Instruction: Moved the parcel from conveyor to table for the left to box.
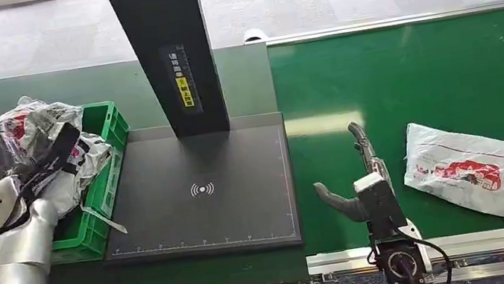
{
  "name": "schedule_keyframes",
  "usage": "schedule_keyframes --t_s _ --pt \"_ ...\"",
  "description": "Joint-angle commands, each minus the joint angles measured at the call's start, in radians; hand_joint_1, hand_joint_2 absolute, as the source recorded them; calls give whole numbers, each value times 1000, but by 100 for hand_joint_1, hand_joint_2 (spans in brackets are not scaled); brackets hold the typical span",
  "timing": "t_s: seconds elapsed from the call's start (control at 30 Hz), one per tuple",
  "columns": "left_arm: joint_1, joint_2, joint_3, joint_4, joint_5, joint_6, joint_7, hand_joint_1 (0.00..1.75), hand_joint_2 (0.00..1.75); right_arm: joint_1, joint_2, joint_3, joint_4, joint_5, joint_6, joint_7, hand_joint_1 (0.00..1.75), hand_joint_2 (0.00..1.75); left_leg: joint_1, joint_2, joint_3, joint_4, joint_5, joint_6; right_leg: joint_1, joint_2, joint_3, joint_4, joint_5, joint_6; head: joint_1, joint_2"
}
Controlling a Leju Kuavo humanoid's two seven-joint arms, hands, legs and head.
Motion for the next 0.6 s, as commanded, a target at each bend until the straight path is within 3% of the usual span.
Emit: schedule_keyframes --t_s 0.03,0.13,0.2,0.37,0.47,0.5,0.53,0.6 --pt "0 -39 1 -83 46 129 -67 0 0 -1 1 -12 -1 2 4 7 0 175 0 -2 2 -1 0 1 0 -2 3 -1 -1 0 0 0" --pt "63 -67 32 -289 95 193 -166 0 0 -12 -1 -4 17 2 -1 6 0 175 0 -2 1 0 0 1 0 -1 2 -1 0 0 0 0" --pt "117 -132 127 -512 118 193 -316 0 0 -27 -4 10 47 -1 -8 5 0 175 0 0 0 0 0 1 0 0 0 -1 0 0 0 0" --pt "99 -274 336 -690 180 193 -634 0 0 -54 -9 24 94 -19 -37 -15 0 175 1 0 -1 0 -1 1 1 1 1 -1 0 0 0 0" --pt "69 -318 414 -711 166 193 -733 0 0 -61 -15 31 111 -23 -41 -14 0 175 0 1 1 0 -2 2 1 2 2 -1 0 1 0 0" --pt "56 -341 461 -731 225 193 -816 0 0 -63 -17 35 117 -24 -41 -14 0 175 0 1 1 0 -1 1 0 1 2 -1 0 0 0 0" --pt "54 -348 467 -746 298 193 -864 0 0 -64 -19 37 122 -25 -42 -15 0 175 0 1 2 -1 -1 2 1 2 3 -2 0 0 0 0" --pt "129 -312 351 -850 475 193 -864 0 0 -76 -17 41 139 -37 -51 -34 0 175 0 1 1 -1 -1 1 0 2 2 -1 0 0 0 0"
